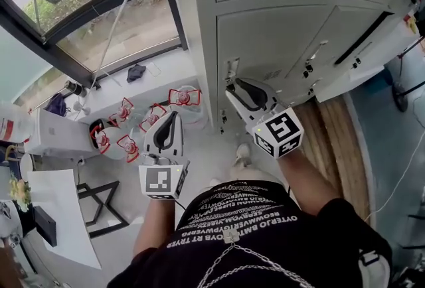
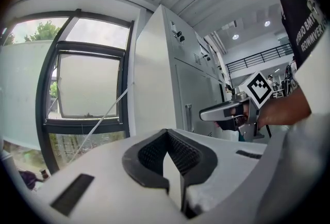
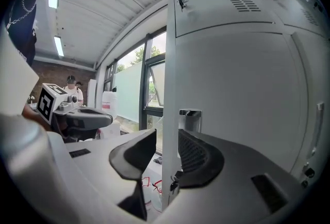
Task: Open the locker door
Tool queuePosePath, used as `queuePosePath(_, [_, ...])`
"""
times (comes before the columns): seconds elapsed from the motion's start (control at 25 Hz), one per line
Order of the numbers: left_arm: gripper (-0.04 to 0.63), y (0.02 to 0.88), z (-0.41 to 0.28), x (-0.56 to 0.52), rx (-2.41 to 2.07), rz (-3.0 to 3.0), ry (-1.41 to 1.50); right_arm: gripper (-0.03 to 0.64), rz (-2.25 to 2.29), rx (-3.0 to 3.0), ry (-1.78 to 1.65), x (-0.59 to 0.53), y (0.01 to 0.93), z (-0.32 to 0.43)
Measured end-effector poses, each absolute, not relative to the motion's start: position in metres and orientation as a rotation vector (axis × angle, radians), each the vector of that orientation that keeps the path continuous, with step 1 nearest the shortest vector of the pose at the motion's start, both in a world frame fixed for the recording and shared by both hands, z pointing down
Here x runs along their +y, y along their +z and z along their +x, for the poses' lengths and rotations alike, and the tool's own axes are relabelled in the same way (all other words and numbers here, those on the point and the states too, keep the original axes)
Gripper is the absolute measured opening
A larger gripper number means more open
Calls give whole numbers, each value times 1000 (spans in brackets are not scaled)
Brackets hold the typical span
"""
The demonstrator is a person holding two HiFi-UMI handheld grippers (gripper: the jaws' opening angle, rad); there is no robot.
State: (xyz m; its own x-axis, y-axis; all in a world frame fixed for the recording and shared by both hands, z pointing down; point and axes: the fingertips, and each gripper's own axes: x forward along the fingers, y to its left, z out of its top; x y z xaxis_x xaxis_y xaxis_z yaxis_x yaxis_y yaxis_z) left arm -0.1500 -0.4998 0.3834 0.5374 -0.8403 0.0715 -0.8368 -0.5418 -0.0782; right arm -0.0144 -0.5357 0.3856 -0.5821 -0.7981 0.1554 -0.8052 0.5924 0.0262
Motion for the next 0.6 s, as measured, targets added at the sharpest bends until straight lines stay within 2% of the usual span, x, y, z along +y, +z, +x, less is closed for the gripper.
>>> queuePosePath(0.6, [-3,410,-139,-524,1532,-2742,-249,133,1313,-2649,191,-589,413,-24])
